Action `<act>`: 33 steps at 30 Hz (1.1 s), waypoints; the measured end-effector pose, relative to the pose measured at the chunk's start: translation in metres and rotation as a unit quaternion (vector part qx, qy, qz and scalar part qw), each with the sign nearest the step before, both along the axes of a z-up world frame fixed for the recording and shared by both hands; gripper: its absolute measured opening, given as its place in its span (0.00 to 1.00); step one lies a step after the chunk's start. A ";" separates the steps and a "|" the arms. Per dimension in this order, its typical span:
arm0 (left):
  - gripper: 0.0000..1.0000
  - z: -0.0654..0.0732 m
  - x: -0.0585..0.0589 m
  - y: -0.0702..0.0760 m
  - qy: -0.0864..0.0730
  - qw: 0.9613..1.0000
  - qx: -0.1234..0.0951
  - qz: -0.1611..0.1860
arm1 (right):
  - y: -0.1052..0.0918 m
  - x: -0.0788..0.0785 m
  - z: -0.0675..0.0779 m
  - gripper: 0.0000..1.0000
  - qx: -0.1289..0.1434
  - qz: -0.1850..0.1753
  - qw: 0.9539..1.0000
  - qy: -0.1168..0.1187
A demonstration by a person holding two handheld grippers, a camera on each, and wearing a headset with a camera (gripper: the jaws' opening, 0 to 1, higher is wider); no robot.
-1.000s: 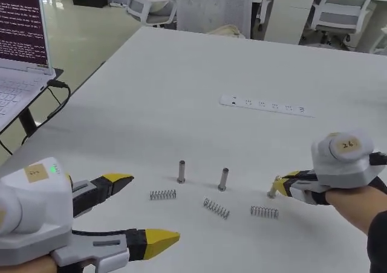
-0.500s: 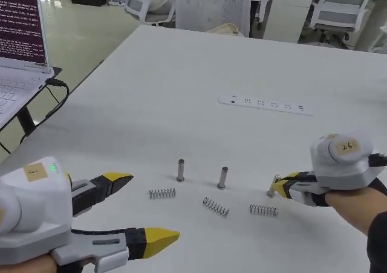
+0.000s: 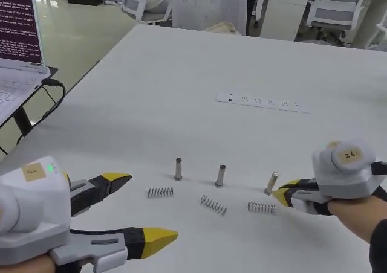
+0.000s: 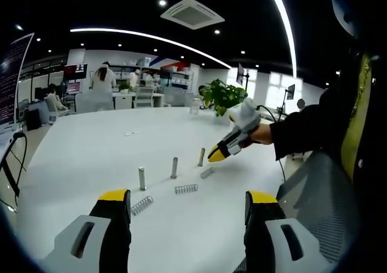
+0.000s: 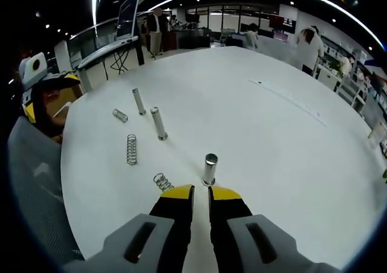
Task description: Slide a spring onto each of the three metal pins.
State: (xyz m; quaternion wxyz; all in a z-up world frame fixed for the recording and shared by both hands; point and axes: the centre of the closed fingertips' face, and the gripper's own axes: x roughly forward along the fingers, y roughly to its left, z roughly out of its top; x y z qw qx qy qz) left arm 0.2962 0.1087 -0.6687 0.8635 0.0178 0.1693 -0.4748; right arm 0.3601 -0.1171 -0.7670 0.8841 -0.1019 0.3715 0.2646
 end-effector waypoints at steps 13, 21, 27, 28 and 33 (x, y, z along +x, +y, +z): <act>0.73 -0.002 0.000 0.000 0.002 1.000 0.003 -0.001 | 0.017 -0.016 -0.009 0.17 0.010 0.057 0.998 0.009; 0.73 -0.002 0.000 0.000 0.003 1.000 0.004 -0.001 | 0.018 -0.019 -0.019 0.17 -0.008 0.085 0.996 0.019; 0.73 -0.003 0.000 0.000 0.005 1.000 0.006 0.000 | 0.020 -0.021 -0.022 0.16 -0.017 0.106 0.994 0.015; 0.73 -0.003 0.000 0.000 0.005 1.000 0.006 -0.001 | 0.020 -0.021 -0.022 0.16 -0.020 0.108 0.994 0.014; 0.73 -0.003 0.000 0.001 0.005 1.000 0.006 0.000 | 0.021 -0.022 -0.024 0.14 -0.031 0.119 0.992 0.010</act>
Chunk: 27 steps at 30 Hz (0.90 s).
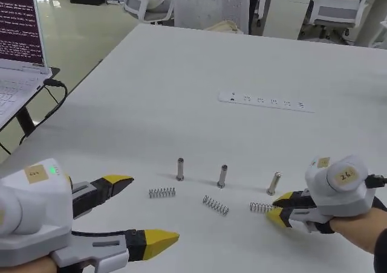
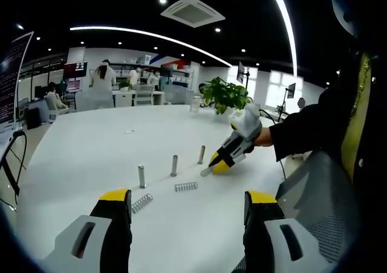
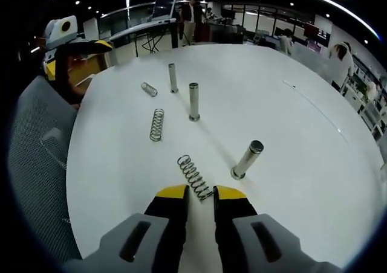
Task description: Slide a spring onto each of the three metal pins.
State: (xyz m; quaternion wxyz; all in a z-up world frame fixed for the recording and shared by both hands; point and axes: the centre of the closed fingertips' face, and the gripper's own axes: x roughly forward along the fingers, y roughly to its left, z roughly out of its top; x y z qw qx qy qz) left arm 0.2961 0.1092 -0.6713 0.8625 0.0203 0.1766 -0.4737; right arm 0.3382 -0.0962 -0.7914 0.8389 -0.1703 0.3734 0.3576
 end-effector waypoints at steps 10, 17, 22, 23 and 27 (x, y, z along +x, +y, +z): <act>0.73 0.000 0.000 0.000 0.000 1.000 -0.002 0.000 | -0.002 -0.006 -0.003 0.11 -0.020 0.015 1.000 -0.002; 0.73 0.000 -0.001 -0.002 -0.001 1.000 -0.002 -0.005 | 0.001 -0.009 0.002 0.10 -0.022 0.028 0.999 -0.009; 0.71 -0.003 -0.003 -0.004 0.001 1.000 0.002 -0.014 | 0.004 -0.010 0.004 0.10 -0.019 0.034 0.999 -0.006; 0.71 -0.003 -0.004 -0.004 0.001 1.000 0.003 -0.016 | 0.005 -0.012 0.004 0.10 -0.019 0.036 0.999 0.000; 0.71 -0.002 -0.004 -0.005 0.001 1.000 0.002 -0.017 | 0.008 -0.016 0.004 0.11 -0.019 0.033 0.999 0.008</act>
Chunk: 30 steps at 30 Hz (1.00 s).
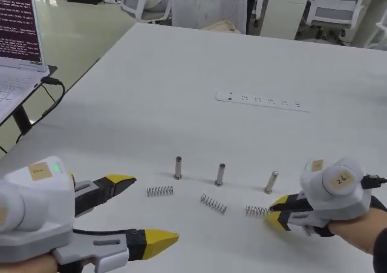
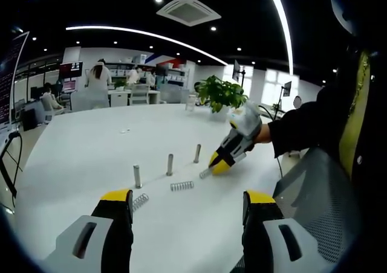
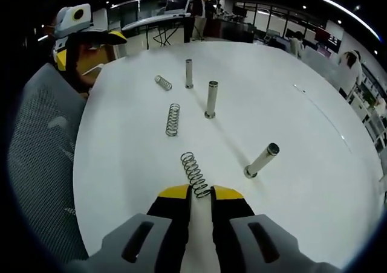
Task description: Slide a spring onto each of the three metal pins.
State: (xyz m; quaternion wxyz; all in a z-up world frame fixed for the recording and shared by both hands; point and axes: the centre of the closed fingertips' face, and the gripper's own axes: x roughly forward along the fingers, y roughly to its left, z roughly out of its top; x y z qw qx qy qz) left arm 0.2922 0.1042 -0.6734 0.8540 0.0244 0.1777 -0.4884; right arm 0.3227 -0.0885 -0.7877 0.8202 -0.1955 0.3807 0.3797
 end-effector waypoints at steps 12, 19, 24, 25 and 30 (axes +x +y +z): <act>0.70 0.000 0.001 0.001 0.000 1.000 0.001 0.000 | 0.003 -0.006 -0.007 0.12 0.006 0.006 1.000 0.008; 0.70 0.000 0.001 0.002 0.001 1.000 0.001 0.003 | 0.007 -0.006 -0.007 0.13 0.007 0.020 1.000 0.006; 0.70 0.000 0.001 0.002 0.001 1.000 0.001 0.003 | 0.006 -0.007 -0.007 0.12 0.000 0.032 0.999 0.002; 0.70 0.000 0.001 0.002 0.001 1.000 0.001 0.003 | 0.006 -0.007 -0.007 0.12 -0.002 0.036 0.999 0.000; 0.70 -0.001 0.001 0.002 0.002 1.000 0.001 0.003 | 0.007 -0.009 -0.007 0.10 -0.014 0.054 0.998 -0.007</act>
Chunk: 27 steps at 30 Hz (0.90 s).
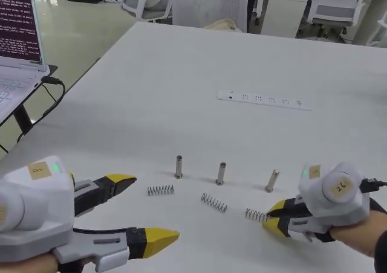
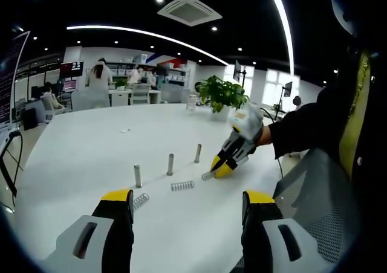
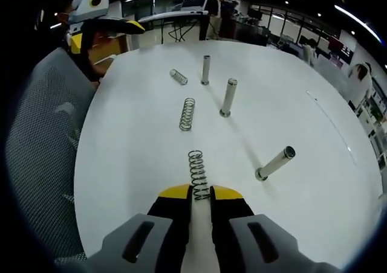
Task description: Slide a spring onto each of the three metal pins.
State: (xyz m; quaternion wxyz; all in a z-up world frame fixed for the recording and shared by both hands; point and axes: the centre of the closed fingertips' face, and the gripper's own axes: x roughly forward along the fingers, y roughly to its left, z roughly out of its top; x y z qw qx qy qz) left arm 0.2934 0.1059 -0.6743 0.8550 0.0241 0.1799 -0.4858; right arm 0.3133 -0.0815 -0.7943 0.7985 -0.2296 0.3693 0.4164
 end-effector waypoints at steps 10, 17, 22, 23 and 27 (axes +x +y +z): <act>0.70 -0.003 -0.003 -0.008 -0.002 1.000 0.014 -0.024 | 0.002 -0.002 0.008 0.08 0.002 0.000 1.000 0.009; 0.67 0.001 -0.002 -0.018 -0.017 0.998 0.026 -0.058 | 0.017 -0.010 0.024 0.08 0.021 0.010 0.999 0.024; 0.64 0.005 0.000 -0.027 -0.021 0.996 0.017 -0.079 | 0.030 -0.014 0.040 0.08 0.037 0.025 0.999 0.031; 0.64 0.006 0.000 -0.029 -0.021 0.996 0.015 -0.085 | 0.033 -0.015 0.044 0.08 0.039 0.029 0.998 0.031; 0.62 0.005 -0.003 -0.039 -0.022 0.993 0.016 -0.112 | 0.043 -0.021 0.056 0.08 0.043 0.049 0.997 0.033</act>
